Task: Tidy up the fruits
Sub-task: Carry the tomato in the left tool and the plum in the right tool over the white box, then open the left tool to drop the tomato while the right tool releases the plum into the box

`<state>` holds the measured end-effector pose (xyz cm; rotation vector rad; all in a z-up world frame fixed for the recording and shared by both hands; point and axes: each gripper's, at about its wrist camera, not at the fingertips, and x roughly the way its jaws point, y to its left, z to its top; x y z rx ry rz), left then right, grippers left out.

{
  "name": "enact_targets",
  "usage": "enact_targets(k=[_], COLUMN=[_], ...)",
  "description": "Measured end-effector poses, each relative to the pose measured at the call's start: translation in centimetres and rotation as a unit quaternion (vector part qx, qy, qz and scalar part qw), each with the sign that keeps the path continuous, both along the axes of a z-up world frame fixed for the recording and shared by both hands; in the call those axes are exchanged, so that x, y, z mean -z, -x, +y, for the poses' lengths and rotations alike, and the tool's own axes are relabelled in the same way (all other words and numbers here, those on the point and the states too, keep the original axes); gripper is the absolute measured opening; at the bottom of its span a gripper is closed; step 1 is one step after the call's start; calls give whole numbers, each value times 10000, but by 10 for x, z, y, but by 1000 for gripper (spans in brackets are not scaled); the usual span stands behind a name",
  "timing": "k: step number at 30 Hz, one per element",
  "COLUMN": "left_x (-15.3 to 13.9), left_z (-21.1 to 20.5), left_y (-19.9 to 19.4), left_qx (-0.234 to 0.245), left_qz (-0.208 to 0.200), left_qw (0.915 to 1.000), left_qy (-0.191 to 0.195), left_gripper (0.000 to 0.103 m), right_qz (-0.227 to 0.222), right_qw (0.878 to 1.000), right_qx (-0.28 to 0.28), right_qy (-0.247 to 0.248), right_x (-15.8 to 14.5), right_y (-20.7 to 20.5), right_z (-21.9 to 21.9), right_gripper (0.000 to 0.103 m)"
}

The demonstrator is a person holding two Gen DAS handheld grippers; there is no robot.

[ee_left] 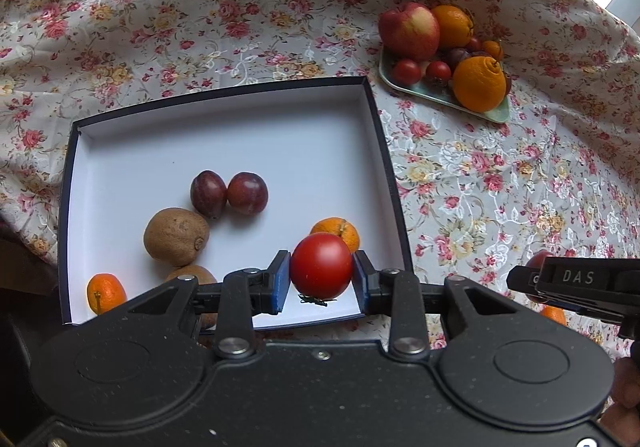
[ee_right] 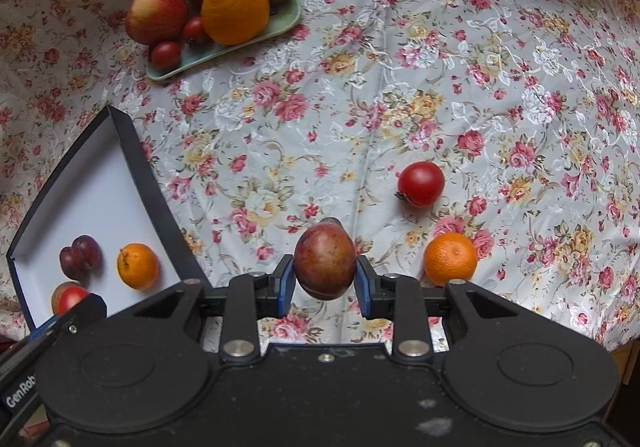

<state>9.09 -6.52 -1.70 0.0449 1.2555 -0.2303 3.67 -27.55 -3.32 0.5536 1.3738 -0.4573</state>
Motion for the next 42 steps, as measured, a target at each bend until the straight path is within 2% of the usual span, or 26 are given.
enact_targets(k=[10,19,28,42], left_x=[-1,-1,2,9], left_z=[42,76,90,112], left_y=[-19,-36,-41,-45], left_qx=[-583,-1196,-1269,-1393], left_qz=[-121,-150,-97,2], left_qw=[9980,9921,9911,9894], left_qy=[-193,-346,-384,-401], left_gripper=[42,42,42,42], right_qz=[-423,-549,-523,-497], right_qw=[9965,9923,9882,9845], right_qx=[-660,-1104,-1424,-1677], right_qy=[276,110,221,100], right_x=[-26,-31,-29,-20], right_y=[-17,-23,-26,-41], right_z=[56,91,117,151], right_gripper=[31,31,31,31])
